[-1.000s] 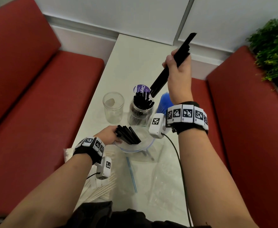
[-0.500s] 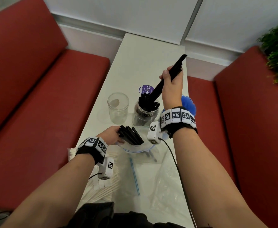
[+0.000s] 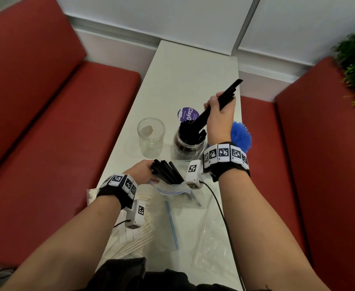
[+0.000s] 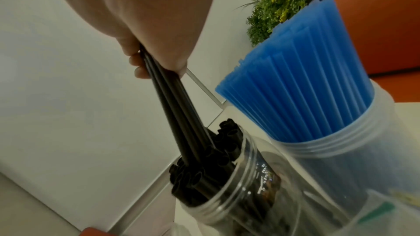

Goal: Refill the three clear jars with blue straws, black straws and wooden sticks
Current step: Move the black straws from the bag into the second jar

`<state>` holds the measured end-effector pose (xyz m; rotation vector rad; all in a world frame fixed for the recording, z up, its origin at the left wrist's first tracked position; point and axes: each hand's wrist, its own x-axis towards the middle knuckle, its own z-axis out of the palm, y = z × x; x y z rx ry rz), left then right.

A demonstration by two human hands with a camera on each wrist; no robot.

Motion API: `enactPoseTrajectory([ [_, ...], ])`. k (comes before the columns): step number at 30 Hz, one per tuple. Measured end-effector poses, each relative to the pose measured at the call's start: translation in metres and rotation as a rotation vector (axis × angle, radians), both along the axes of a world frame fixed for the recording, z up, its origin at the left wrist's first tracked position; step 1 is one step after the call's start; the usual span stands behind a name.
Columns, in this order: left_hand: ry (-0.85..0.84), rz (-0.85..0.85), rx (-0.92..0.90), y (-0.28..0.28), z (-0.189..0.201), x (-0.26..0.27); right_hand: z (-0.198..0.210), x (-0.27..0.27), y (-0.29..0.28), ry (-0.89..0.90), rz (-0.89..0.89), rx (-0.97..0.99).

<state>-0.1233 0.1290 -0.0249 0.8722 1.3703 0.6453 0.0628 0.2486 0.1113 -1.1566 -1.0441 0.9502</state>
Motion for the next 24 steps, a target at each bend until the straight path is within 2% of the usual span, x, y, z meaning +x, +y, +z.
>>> enactPoseTrajectory([
  [5, -0.04, 0.037, -0.025, 0.0, -0.003, 0.003, -0.019, -0.004, -0.006, -0.221, 0.135, -0.113],
  [9, 0.01, 0.008, -0.031, -0.001, -0.004, 0.001, -0.027, -0.005, -0.015, -0.295, 0.27, -0.198],
  [12, -0.025, 0.015, -0.03, -0.002, -0.002, 0.0, -0.013, -0.006, -0.018, -0.277, 0.257, -0.07],
  [15, -0.092, 0.042, -0.048, -0.003, 0.0, 0.002, 0.01, -0.01, -0.014, -0.349, 0.169, 0.198],
  [17, -0.098, 0.045, -0.059, -0.003, 0.002, 0.003, 0.018, -0.012, -0.01, -0.488, 0.126, 0.335],
  [19, -0.107, 0.037, -0.058, -0.004, 0.004, 0.005, 0.013, -0.015, -0.005, -0.686, 0.159, 0.343],
  [22, -0.129, 0.063, -0.071, -0.004, 0.006, 0.006, -0.017, -0.022, -0.008, -1.111, 0.286, 0.086],
  [24, -0.103, 0.062, -0.07, -0.005, 0.007, 0.006, -0.043, -0.023, -0.016, -1.296, 0.349, -0.062],
])
